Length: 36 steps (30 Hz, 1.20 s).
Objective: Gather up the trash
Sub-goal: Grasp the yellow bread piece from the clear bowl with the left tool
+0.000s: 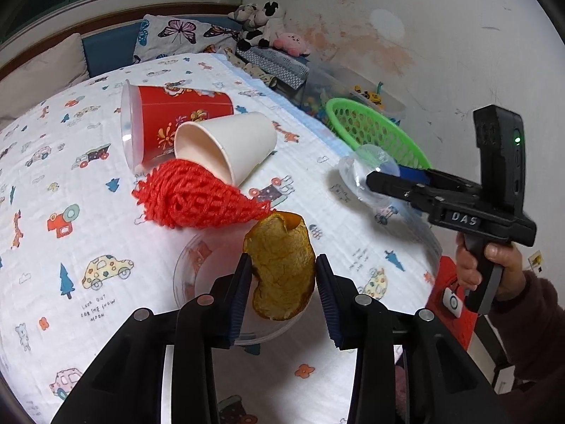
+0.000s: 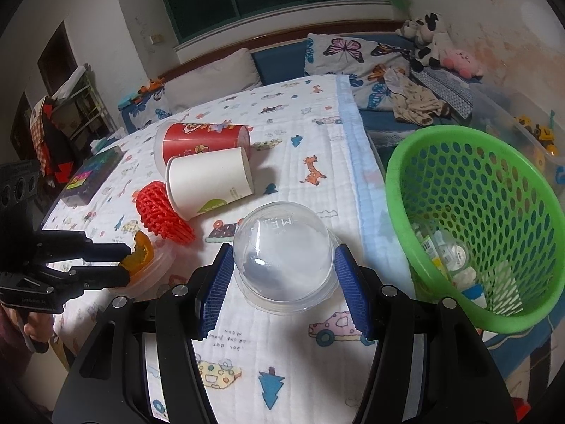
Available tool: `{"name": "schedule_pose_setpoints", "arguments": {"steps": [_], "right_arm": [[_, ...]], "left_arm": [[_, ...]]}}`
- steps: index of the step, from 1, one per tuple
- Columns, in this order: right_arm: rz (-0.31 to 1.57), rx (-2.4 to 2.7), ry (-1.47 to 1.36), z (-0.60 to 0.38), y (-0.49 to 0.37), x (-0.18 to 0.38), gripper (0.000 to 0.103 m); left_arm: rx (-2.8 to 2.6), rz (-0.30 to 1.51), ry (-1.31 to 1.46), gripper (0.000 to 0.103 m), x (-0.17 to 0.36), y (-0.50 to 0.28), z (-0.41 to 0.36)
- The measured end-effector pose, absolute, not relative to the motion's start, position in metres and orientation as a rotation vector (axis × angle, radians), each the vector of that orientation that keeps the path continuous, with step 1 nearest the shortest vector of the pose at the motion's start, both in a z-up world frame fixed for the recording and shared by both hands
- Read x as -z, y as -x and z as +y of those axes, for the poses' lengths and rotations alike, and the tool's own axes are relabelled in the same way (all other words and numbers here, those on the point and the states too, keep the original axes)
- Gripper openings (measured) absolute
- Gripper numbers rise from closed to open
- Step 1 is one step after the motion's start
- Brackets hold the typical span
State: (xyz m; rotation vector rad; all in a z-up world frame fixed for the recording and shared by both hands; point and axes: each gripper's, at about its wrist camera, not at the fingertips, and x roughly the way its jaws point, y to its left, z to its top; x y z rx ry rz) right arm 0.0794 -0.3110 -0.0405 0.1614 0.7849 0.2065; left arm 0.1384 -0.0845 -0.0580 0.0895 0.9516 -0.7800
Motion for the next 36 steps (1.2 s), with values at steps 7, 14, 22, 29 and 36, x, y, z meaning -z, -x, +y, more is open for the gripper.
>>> {"name": "schedule_pose_setpoints", "arguments": {"steps": [7,14,22,29,36], "right_arm": [[0.788,-0.211,-0.162,-0.310,-0.079,0.041,0.059],[0.791,-0.216,-0.161,-0.308,-0.079,0.043,0.059],[0.794,-0.214,-0.165,-0.308,-0.078,0.043,0.059],[0.792,-0.210,-0.169,-0.308,-0.077,0.045,0.059],[0.788,-0.208,-0.176,-0.311,-0.075,0.044,0.059]], "left_arm": [[0.776,0.967,-0.118,0.037,0.066,-0.135,-0.084],[0.761,0.997,-0.131,0.038,0.078,-0.135,-0.084],[0.742,0.989,-0.183,0.043,0.081,-0.135,-0.093],[0.742,0.991,-0.164,0.041,0.080,-0.135,-0.089],[0.695,0.986,-0.165,0.052,0.082,-0.135,-0.088]]}}
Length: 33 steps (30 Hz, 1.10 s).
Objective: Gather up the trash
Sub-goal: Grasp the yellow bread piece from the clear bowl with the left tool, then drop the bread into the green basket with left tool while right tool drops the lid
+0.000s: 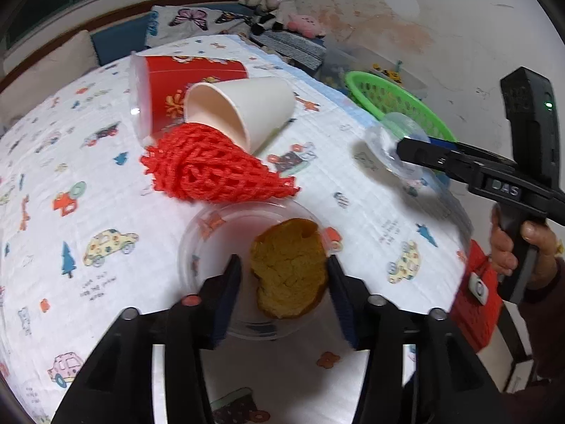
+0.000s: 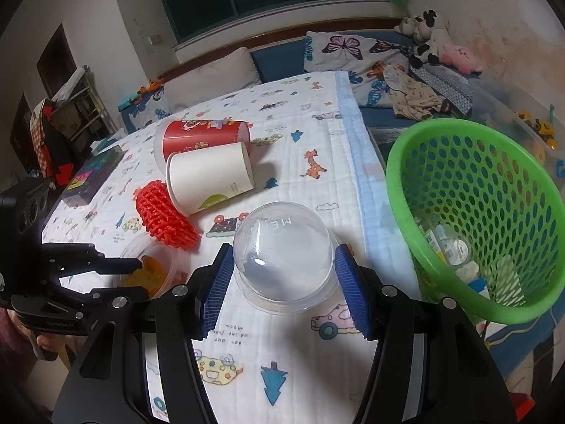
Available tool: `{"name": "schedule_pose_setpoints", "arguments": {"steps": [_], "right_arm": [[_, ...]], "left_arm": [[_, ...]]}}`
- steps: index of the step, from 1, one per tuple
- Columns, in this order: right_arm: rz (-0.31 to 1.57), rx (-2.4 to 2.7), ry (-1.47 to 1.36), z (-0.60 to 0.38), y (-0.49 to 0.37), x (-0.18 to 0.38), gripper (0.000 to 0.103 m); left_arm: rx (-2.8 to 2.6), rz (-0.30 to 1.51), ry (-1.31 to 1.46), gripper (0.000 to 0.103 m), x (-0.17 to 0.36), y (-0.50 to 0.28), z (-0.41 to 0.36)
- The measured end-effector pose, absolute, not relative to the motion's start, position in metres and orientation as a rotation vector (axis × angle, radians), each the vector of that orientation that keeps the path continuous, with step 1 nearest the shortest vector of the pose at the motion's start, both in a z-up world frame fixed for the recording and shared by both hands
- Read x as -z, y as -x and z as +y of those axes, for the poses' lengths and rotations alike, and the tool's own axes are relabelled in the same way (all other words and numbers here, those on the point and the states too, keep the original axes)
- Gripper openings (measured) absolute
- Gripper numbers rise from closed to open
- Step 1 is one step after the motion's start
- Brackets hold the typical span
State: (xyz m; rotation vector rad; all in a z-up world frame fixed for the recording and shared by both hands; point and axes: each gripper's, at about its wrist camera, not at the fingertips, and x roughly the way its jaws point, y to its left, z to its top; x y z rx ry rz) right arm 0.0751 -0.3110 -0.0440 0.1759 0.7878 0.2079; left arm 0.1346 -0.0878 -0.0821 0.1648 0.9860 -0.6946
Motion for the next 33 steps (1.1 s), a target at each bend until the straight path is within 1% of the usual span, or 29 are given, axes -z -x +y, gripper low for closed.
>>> {"name": "schedule_pose_setpoints", "arguments": {"steps": [7,8,10,12,15,19,24,33], "right_arm": [[0.789,-0.206,-0.183,-0.312,-0.075,0.045,0.059],[0.789,-0.206,-0.181,-0.311,-0.075,0.045,0.059],[0.789,-0.207,-0.178,-0.312,-0.075,0.045,0.059],[0.787,-0.206,-0.179,-0.313,-0.075,0.044,0.059],[0.779,-0.202,-0.180,-0.315,-0.074,0.042,0.059],[0.764,-0.190,-0.192,-0.321,-0.074,0.036,0.059],[0.744,-0.161,-0.197,-0.335,-0.072,0.030,0.059],[0.720,-0.033,-0.241,-0.394,-0.072,0.021,0.059]], "left_arm": [[0.704,1.007,-0.134,0.051,0.085,-0.137,-0.085],[0.717,1.012,-0.125,0.045,0.086,-0.137,-0.085],[0.732,1.013,-0.116,0.041,0.086,-0.136,-0.086],[0.735,0.994,-0.131,0.034,0.083,-0.134,-0.087],[0.747,0.993,-0.103,0.027,0.077,-0.134,-0.083],[0.755,0.978,-0.072,0.024,0.067,-0.136,-0.078],[0.778,0.956,-0.035,0.024,0.050,-0.138,-0.077],[0.861,0.876,-0.024,0.024,0.010,-0.154,-0.120]]}}
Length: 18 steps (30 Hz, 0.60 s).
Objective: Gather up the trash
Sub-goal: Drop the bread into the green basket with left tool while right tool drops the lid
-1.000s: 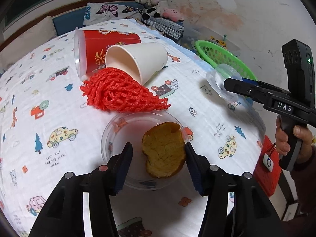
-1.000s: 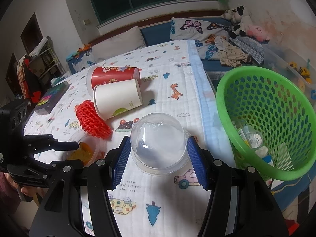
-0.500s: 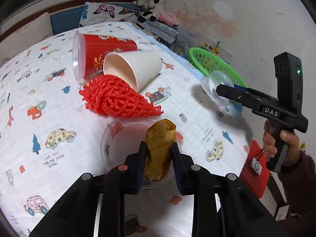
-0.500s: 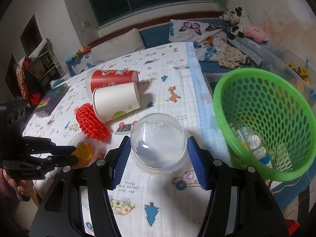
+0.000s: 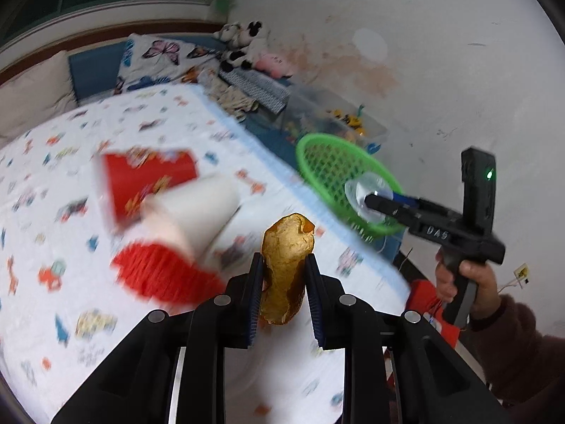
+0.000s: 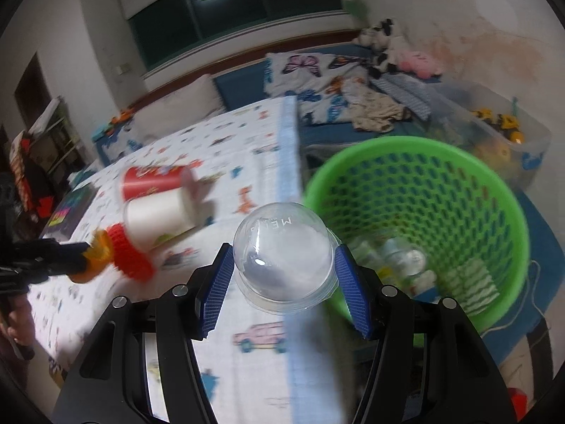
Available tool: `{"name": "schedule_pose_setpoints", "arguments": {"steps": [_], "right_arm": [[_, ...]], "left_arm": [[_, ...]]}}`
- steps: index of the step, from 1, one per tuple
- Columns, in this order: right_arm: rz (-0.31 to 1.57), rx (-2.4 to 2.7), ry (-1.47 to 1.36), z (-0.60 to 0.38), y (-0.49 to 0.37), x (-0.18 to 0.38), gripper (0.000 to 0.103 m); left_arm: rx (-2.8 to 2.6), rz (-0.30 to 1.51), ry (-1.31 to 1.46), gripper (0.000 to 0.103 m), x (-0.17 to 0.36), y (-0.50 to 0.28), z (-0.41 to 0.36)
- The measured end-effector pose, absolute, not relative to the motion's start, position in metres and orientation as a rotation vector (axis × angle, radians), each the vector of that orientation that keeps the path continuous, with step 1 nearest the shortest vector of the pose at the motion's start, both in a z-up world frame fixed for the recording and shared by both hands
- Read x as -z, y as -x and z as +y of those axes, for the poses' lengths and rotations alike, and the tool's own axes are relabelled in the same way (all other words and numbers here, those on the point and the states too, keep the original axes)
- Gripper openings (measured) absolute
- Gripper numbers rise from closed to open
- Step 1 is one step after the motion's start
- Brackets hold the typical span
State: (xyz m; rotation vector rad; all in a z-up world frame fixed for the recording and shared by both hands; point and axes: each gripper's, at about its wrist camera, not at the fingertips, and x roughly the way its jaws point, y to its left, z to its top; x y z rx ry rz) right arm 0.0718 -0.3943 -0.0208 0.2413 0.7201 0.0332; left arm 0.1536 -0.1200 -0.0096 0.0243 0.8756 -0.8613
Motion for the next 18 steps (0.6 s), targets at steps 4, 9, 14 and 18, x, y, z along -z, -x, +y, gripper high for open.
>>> {"name": "schedule_pose_setpoints", "arguments": {"steps": [4,9,14,18], "right_arm": [[0.718,0.039,-0.252,-0.424,-0.072,0.020,0.060],[0.736,0.112,-0.263,-0.455,-0.076,0.026,0.060],[0.748,0.157,-0.294,-0.477,-0.076,0.034,0.072],[0.752,0.177,-0.305,-0.487,-0.069,0.038,0.072]], "left_arm": [[0.912,0.852,-0.039,0.023,-0.006,-0.166,-0.157],[0.964,0.840,-0.078,0.023,-0.019,-0.180,-0.205],[1.001,0.852,-0.112,0.023,-0.023,-0.195,-0.256],[1.015,0.877,-0.136,0.023,-0.015,-0.205,-0.285]]}}
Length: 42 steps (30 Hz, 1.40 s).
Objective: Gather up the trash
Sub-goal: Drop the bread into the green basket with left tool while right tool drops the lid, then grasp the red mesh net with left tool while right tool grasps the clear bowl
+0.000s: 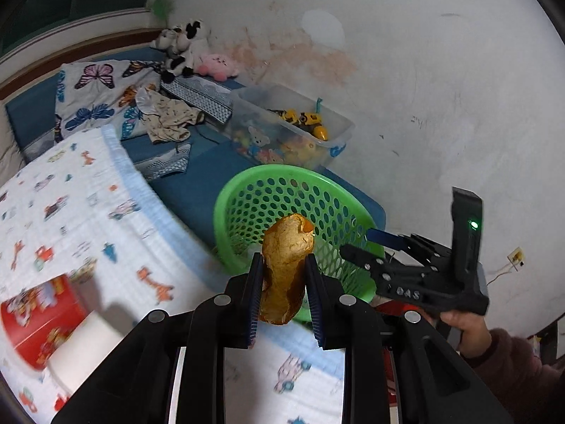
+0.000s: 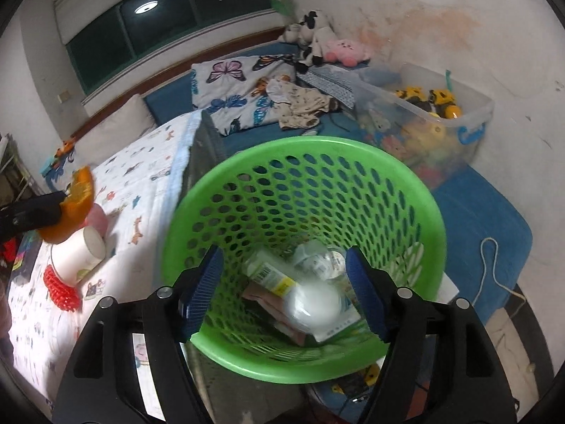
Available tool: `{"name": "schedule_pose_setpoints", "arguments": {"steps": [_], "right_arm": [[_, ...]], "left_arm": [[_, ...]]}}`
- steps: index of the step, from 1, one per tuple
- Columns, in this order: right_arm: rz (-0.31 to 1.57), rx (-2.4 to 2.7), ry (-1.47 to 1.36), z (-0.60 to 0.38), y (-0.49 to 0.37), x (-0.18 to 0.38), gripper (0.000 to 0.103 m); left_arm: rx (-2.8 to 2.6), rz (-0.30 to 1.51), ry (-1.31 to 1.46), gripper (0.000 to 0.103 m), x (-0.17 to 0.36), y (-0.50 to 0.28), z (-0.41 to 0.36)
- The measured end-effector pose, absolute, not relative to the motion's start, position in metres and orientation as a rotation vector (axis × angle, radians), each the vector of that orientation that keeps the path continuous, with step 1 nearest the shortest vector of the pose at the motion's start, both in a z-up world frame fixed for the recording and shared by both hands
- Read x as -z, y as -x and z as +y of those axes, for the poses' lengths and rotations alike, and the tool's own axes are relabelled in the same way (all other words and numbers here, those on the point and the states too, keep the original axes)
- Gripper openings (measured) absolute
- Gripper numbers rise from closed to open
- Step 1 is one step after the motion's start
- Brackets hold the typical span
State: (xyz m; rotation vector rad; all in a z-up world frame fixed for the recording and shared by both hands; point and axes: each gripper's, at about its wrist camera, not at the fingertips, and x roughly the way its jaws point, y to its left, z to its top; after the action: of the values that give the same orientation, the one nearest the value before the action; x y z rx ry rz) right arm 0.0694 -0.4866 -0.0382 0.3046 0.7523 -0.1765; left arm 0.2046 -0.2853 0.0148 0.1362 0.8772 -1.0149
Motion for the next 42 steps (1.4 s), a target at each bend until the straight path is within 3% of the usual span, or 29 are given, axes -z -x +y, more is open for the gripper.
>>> {"name": "schedule_pose_setpoints", "arguments": {"steps": [13,16,19,23,33,42], "right_arm": [[0.718,0.189,-0.283,-0.487,-0.036,0.031,0.074],[0.711,0.185,-0.287,-0.485,-0.032,0.030,0.074],[0.708,0.179,-0.290,-0.483,-0.029,0.029,0.074],[0.706,0.173,-0.287,-0.478,-0.025,0.027,0.074],[0.689,0.110,-0.274,-0.448,-0.020,0.020,0.076],[0.689,0.028,-0.257,-0.413,-0.028,0.018,0.082]], "left_arm": [[1.010,0.956,-0.193,0.026,0.014,-0.212,-0.350],[1.010,0.970,-0.191,0.031,0.018,-0.211,-0.356],[1.009,0.966,-0.179,0.047,0.019,-0.209,-0.356],[1.013,0.947,-0.163,0.052,0.015,-0.206,-0.348],[0.920,0.868,-0.150,0.052,0.000,-0.183,-0.282],[0.730,0.841,-0.087,0.052,0.005,-0.171,-0.175]]}}
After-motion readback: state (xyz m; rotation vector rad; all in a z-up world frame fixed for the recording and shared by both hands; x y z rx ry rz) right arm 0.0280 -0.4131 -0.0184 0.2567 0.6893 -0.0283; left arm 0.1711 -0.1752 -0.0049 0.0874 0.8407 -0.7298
